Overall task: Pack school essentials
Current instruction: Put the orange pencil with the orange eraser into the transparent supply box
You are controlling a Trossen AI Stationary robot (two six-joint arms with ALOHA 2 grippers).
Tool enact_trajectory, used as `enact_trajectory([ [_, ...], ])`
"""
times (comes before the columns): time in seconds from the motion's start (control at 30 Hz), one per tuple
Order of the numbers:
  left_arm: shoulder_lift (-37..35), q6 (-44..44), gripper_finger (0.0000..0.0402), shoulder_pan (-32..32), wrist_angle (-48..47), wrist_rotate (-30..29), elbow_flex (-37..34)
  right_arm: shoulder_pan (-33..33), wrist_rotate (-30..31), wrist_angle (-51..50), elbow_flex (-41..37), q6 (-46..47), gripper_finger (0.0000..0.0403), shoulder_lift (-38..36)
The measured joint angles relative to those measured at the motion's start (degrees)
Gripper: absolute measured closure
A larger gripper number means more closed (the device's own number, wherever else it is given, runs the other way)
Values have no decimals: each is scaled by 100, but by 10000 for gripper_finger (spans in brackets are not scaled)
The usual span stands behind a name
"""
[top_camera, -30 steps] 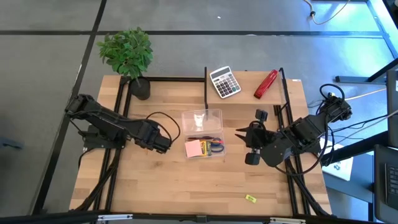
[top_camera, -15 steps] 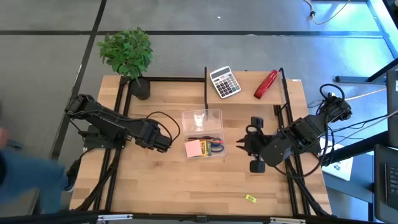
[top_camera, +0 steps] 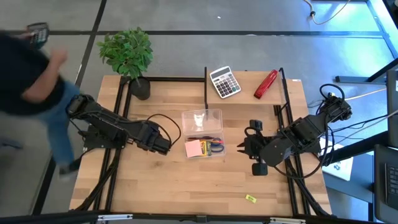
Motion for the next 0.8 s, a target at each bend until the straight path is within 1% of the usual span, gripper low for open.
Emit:
enact_trajectory([
  [0.07,1,-36,332,0,24,-53,0,0,0,0,0,0,334,0],
  [0.13,1,-273,326,0,23,-172,0,2,0,0,0,0,334,0],
  [0.23,2,-540,307,-18,22,-229,0,0,0,0,0,0,334,0],
  [0.33,2,-640,274,-89,21,-295,0,1,0,0,0,0,334,0],
  [0.5,2,-1054,206,-215,-50,-458,-43,1,0,0,0,0,334,0],
  [0.67,7,-1190,159,-295,309,-399,-508,0,0,0,0,0,334,0],
  [0.8,9,-1340,140,-336,651,-388,-948,0,0,0,0,0,334,0],
])
